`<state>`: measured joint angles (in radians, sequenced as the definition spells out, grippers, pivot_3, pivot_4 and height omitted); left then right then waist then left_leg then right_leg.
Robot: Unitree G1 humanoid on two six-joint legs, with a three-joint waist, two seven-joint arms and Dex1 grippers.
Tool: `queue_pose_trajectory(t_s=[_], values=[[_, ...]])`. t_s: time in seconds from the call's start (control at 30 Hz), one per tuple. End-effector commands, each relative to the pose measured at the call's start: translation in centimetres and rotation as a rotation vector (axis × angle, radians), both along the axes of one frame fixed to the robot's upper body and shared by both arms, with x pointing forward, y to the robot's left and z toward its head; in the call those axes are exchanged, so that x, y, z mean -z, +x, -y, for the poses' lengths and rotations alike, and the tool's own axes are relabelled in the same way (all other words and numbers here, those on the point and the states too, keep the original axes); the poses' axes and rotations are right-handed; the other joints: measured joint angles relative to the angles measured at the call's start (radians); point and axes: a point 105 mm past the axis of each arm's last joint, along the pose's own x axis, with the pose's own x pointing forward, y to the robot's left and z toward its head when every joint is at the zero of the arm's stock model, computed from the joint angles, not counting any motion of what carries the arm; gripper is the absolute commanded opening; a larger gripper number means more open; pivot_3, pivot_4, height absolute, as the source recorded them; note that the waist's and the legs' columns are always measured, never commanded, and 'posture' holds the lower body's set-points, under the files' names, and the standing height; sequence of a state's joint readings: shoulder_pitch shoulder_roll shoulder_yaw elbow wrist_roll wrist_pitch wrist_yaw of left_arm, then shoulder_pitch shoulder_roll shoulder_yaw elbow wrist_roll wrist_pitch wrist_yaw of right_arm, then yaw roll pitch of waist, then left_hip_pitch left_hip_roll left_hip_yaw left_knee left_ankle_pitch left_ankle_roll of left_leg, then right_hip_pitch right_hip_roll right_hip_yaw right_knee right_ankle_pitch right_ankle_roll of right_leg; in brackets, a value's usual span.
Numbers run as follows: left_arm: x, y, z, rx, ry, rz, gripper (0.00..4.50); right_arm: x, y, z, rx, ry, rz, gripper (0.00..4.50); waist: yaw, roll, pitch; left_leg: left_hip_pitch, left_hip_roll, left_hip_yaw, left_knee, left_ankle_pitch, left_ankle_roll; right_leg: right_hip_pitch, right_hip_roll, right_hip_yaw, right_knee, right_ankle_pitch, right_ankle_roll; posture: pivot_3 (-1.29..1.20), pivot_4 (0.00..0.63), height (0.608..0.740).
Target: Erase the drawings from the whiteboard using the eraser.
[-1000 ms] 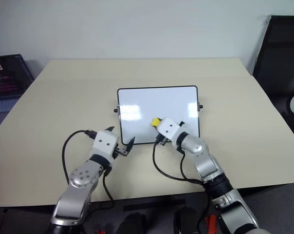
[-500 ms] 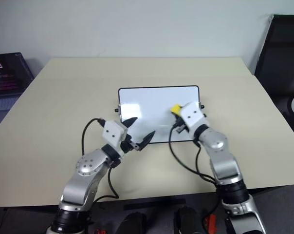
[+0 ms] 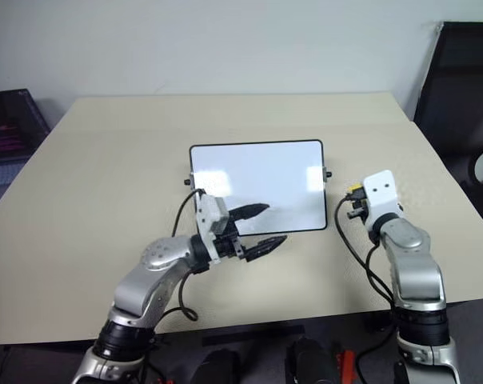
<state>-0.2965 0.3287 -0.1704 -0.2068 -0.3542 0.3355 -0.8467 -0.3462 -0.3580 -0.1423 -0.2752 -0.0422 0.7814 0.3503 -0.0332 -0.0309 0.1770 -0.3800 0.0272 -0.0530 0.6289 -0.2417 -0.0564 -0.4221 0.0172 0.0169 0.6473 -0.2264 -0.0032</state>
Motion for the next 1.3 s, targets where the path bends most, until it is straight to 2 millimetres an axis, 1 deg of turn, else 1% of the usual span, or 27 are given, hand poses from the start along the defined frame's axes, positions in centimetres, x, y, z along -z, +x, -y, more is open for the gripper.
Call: queue_pose_trajectory(t_s=[0.03, 0.17, 0.27, 0.4, 0.67, 0.7, 0.73, 0.77, 0.97, 1.0, 1.13, 1.23, 1.3], values=[[-0.2, -0.4, 0.2, 0.059, -0.002, 0.008, 4.50, -0.3, 0.0, 1.3, 0.049, 0.055, 0.001, 1.01, 0.000, 0.000, 0.000, 0.000, 0.000, 0.000, 0.000, 0.000, 0.000, 0.000, 0.000, 0.000, 0.000, 0.000, 0.000, 0.00, 0.150, 0.740], [0.1, -0.2, 0.0, 0.071, 0.022, 0.003, 4.50, 0.5, 0.6, 2.0, 0.084, 0.115, -0.035, 1.01, 0.000, 0.000, 0.000, 0.000, 0.000, 0.000, 0.000, 0.000, 0.000, 0.000, 0.000, 0.000, 0.000, 0.000, 0.000, 0.00, 0.150, 0.740], [0.6, -0.5, 0.0, 0.083, 0.057, 0.006, 4.50, 1.2, 1.0, 2.1, 0.093, 0.133, -0.054, 1.01, 0.000, 0.000, 0.000, 0.000, 0.000, 0.001, 0.000, 0.000, 0.000, 0.000, 0.000, 0.000, 0.000, 0.000, 0.000, 0.00, 0.150, 0.740], [0.6, -0.6, 0.1, 0.080, 0.058, 0.013, 4.50, 1.8, 1.4, 2.1, 0.093, 0.141, -0.063, 1.01, 0.000, 0.000, 0.000, 0.000, 0.000, 0.001, 0.000, 0.000, 0.000, 0.000, 0.000, 0.000, 0.000, 0.000, 0.000, 0.00, 0.150, 0.740], [0.8, -0.7, -0.2, 0.066, 0.081, 0.020, 4.50, 2.3, 1.7, 2.4, 0.102, 0.144, -0.073, 1.01, 0.000, 0.000, 0.000, 0.000, 0.000, 0.001, 0.000, 0.000, 0.000, 0.000, 0.000, 0.000, 0.000, 0.000, 0.000, 0.00, 0.150, 0.740], [0.8, -0.7, -0.2, 0.065, 0.082, 0.020, 4.50, 2.3, 1.8, 2.4, 0.102, 0.151, -0.072, 1.69, 0.000, 0.000, 0.000, 0.000, 0.000, 0.001, 0.000, 0.000, 0.000, 0.000, 0.000, 0.000, 0.000, 0.000, 0.000, 0.00, 0.150, 0.740], [0.8, -0.7, -0.3, 0.061, 0.085, 0.023, 4.50, 2.3, 1.8, 2.4, 0.101, 0.158, -0.071, 1.88, 0.000, 0.000, 0.000, 0.000, 0.000, 0.001, 0.000, 0.000, 0.000, 0.000, 0.000, 0.000, 0.000, 0.000, 0.000, 0.00, 0.150, 0.740], [0.8, -0.6, -0.3, 0.060, 0.087, 0.024, 4.50, 2.3, 1.9, 2.3, 0.101, 0.168, -0.069, 2.18, 0.001, 0.000, 0.000, 0.000, 0.000, 0.001, 0.000, 0.000, 0.000, 0.000, 0.000, 0.000, 0.000, 0.000, 0.000, 0.00, 0.150, 0.740], [0.8, -0.6, -0.3, 0.058, 0.086, 0.020, 4.50, 2.2, 1.9, 2.2, 0.102, 0.165, -0.065, 4.34, 0.001, 0.000, 0.000, 0.000, 0.000, 0.001, 0.000, 0.000, 0.000, 0.000, 0.000, 0.001, 0.000, 0.000, 0.000, 0.00, 0.150, 0.740], [0.7, -0.6, -0.3, 0.057, 0.086, 0.020, 4.50, 2.1, 1.9, 2.3, 0.104, 0.164, -0.062, 4.47, 0.001, 0.000, 0.000, 0.000, 0.000, 0.001, 0.000, 0.000, 0.000, 0.000, 0.000, 0.001, 0.000, 0.000, 0.000, 0.00, 0.150, 0.740], [0.7, -0.5, -0.3, 0.054, 0.091, 0.023, 4.50, 1.7, 1.9, 2.5, 0.126, 0.155, -0.044, 4.47, 0.001, 0.000, 0.000, 0.000, 0.000, 0.001, 0.000, 0.000, 0.000, 0.000, 0.000, 0.001, 0.000, 0.000, 0.000, 0.00, 0.150, 0.740], [0.3, 0.3, -0.8, -0.027, 0.099, 0.058, 4.50, 0.2, 1.5, 2.4, 0.134, 0.144, 0.027, 4.47, 0.001, 0.001, 0.000, 0.000, 0.000, 0.001, 0.000, 0.000, 0.000, 0.000, 0.000, 0.001, 0.000, 0.000, 0.000, 0.00, 0.150, 0.740], [0.1, 0.7, -1.2, -0.078, 0.097, 0.073, 4.50, -0.5, 1.3, 2.3, 0.133, 0.131, 0.061, 4.47, 0.001, 0.001, 0.000, 0.000, 0.000, 0.001, 0.000, 0.000, 0.000, 0.000, 0.000, 0.001, 0.000, 0.000, 0.000, 0.00, 0.150, 0.740]])
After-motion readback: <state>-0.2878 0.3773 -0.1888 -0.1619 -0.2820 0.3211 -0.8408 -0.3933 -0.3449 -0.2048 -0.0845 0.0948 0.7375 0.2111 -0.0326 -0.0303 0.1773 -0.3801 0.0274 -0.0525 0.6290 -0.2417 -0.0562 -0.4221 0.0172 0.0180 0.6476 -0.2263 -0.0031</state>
